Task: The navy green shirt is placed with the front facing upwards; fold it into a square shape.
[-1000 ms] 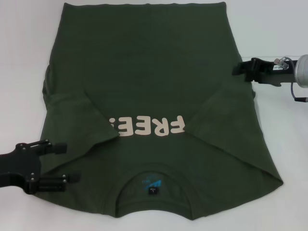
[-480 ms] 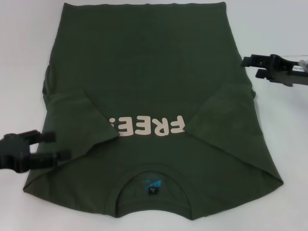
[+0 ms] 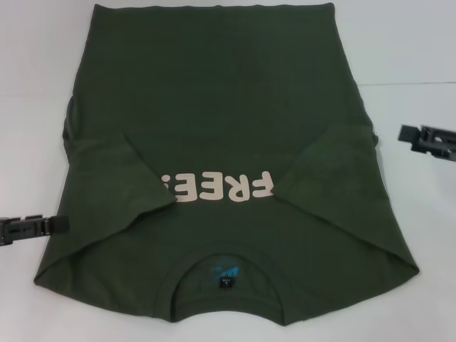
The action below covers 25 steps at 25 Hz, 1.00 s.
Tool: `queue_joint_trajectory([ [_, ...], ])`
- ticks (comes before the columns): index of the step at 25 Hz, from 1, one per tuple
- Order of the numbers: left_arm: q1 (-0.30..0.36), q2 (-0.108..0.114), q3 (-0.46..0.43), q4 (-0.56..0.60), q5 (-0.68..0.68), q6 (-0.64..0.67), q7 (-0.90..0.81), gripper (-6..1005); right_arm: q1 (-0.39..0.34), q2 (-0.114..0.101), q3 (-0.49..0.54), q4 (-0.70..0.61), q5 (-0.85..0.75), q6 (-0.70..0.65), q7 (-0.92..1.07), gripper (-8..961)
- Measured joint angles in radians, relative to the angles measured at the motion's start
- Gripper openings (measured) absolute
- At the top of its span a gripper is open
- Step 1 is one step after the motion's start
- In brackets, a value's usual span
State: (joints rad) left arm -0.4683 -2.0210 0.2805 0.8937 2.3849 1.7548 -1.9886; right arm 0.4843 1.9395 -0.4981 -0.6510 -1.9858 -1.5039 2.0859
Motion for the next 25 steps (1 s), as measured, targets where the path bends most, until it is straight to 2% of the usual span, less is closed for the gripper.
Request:
queue_joint_trajectory([
  [4, -0.031, 0.016, -0.001, -0.01, 0.094, -0.043, -0.141, 810, -0.05, 0.003, 0.045, 0.001, -0.001, -0.065, -0.109, 796],
  [8, -0.054, 0.025, 0.005, -0.021, 0.131, -0.08, -0.21, 808, -0.083, -0.022, 0.066, 0.015, -0.01, -0.063, -0.085, 835],
  [11, -0.073, 0.03, 0.024, -0.039, 0.162, -0.115, -0.249, 808, -0.102, -0.03, 0.068, 0.016, -0.011, -0.077, -0.083, 870],
  [16, -0.102, 0.037, 0.063, -0.076, 0.232, -0.143, -0.293, 806, -0.108, -0.027, 0.058, 0.017, -0.032, -0.079, -0.089, 927],
  [25, -0.119, 0.037, 0.128, -0.071, 0.323, -0.164, -0.359, 803, -0.098, -0.021, 0.061, 0.017, -0.067, -0.053, -0.089, 931],
])
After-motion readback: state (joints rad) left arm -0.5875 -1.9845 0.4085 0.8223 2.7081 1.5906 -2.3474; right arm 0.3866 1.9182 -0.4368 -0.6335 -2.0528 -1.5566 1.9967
